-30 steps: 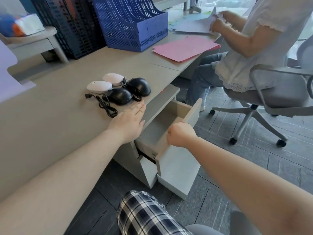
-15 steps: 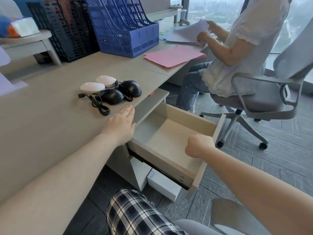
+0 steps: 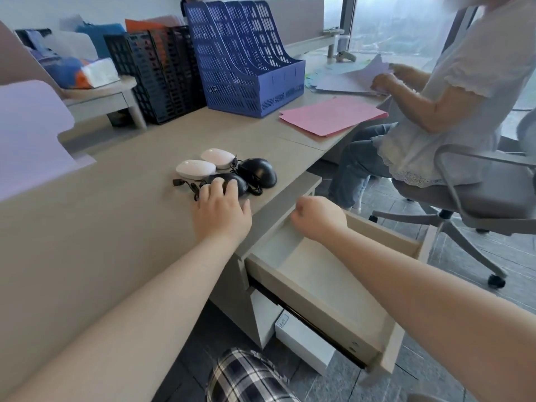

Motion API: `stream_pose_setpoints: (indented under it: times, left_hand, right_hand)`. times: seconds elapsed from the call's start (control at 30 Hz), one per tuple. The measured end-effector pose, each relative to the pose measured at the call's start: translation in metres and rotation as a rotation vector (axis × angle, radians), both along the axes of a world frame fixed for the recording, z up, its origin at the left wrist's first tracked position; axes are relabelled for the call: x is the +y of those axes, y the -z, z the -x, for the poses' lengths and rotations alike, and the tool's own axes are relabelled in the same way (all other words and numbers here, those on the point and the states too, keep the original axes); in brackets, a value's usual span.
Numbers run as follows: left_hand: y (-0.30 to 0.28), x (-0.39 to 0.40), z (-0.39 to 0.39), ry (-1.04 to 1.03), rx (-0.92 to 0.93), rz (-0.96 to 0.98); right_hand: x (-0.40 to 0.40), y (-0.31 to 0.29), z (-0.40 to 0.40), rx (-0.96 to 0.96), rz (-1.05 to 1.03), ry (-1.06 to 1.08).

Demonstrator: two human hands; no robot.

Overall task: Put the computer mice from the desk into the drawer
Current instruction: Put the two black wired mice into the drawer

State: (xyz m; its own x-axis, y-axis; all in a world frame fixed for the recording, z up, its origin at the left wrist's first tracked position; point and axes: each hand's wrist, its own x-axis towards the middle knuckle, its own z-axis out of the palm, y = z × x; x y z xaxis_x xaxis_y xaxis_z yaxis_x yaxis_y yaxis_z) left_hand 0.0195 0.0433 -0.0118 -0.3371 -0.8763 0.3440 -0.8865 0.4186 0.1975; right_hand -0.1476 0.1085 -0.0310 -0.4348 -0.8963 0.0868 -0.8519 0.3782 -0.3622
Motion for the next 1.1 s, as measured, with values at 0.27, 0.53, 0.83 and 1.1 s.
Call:
stream_pose_setpoints:
  times: [0.27,0.53,0.83,1.1]
  left_hand:
    - [-0.009,-0.053,0.011,-0.156,-0.050,-0.330]
    - [-0.005,-0.076,0.028,-0.085,-0.048,-0.311]
    - [-0.014,-0.021,0.041,-0.057,0.055,-0.270]
    - [-0.006,0.061,0.083,0.185,0.052,-0.199]
  right_hand:
    - [-0.070,-0.020,-0.017,-0.038,0.143,-0.125]
    - [-0.109,-0.022,-0.010,-0.215,0.050,-0.176]
    - [-0.066,-0.013,0.010,-0.255,0.171,-0.148]
    - [0.015,-0.002,0.053,-0.324,0.314,-0.057]
